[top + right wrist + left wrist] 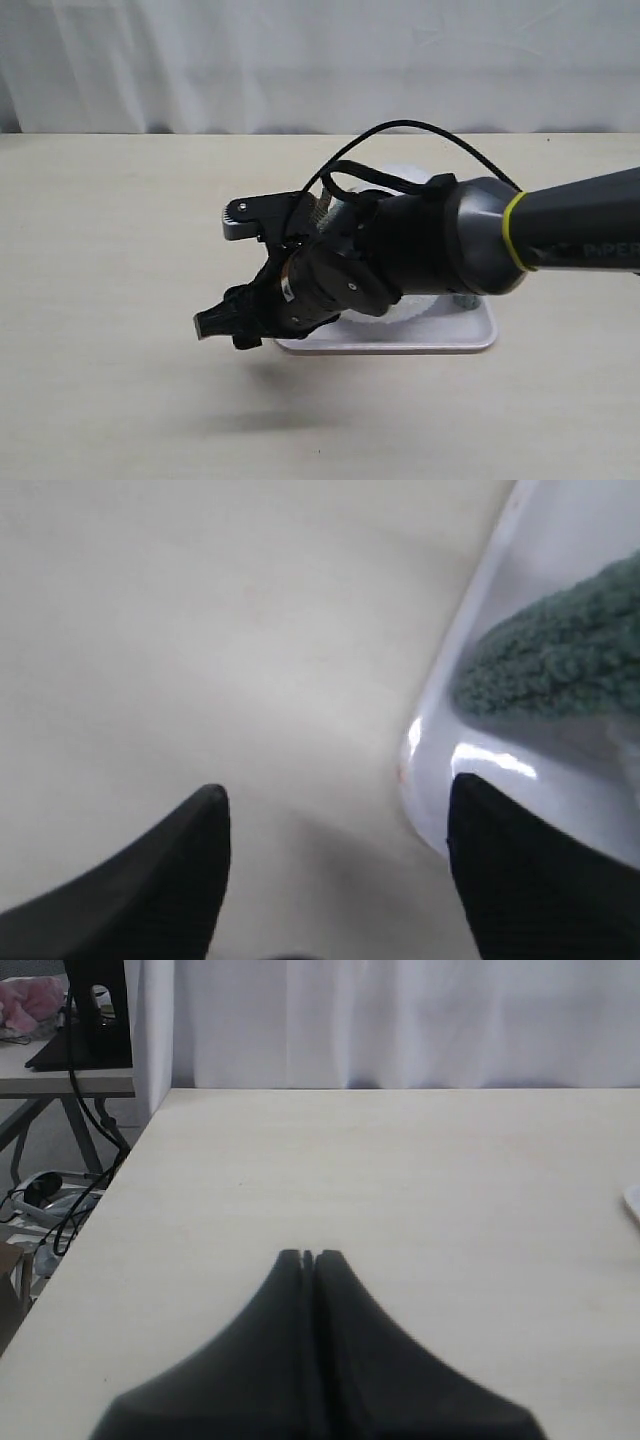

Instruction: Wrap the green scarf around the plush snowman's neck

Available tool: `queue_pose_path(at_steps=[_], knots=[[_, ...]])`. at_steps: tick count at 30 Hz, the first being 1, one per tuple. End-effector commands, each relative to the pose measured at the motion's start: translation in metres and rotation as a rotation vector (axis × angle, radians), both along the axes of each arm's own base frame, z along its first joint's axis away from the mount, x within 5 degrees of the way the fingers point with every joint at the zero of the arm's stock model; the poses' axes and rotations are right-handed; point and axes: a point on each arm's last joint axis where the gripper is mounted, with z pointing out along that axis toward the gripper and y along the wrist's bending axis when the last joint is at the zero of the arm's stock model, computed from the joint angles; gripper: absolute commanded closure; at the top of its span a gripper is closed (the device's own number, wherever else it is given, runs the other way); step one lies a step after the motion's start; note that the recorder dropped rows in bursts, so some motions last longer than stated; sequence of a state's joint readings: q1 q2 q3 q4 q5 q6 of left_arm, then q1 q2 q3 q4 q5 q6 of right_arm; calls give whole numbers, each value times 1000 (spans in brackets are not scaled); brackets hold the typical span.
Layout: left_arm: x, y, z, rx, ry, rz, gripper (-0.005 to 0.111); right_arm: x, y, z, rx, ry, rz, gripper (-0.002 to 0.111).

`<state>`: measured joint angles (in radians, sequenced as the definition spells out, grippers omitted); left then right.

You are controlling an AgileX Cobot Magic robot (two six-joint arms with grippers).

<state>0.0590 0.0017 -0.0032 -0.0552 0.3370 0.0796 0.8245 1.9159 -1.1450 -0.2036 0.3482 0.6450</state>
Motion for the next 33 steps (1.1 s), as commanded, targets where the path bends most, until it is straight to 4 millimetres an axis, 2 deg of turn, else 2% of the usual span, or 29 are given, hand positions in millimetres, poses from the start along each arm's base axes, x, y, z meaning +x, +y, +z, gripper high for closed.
queue_pose_path(at_steps=[1,4,13,17,26,28,33], knots=[[0,0,0,-1,-12,6,107,13,-15,-9,65,-11,-99,49],[0,0,0,-1,-12,6,107,17,-21,-13,51,1,-122,49],[0,0,0,-1,-12,6,107,26,-15,-30,113,-40,-95,49],[0,0,0,-1,-12,6,107,32,-20,-39,108,-32,-113,49],[0,0,0,-1,-12,6,107,38,-26,-38,96,-55,-98,49],[0,0,0,-1,-12,6,107,38,-25,-38,90,-70,-75,53],[0,0,0,-1,-12,6,107,36,-24,-38,65,-77,-41,78]])
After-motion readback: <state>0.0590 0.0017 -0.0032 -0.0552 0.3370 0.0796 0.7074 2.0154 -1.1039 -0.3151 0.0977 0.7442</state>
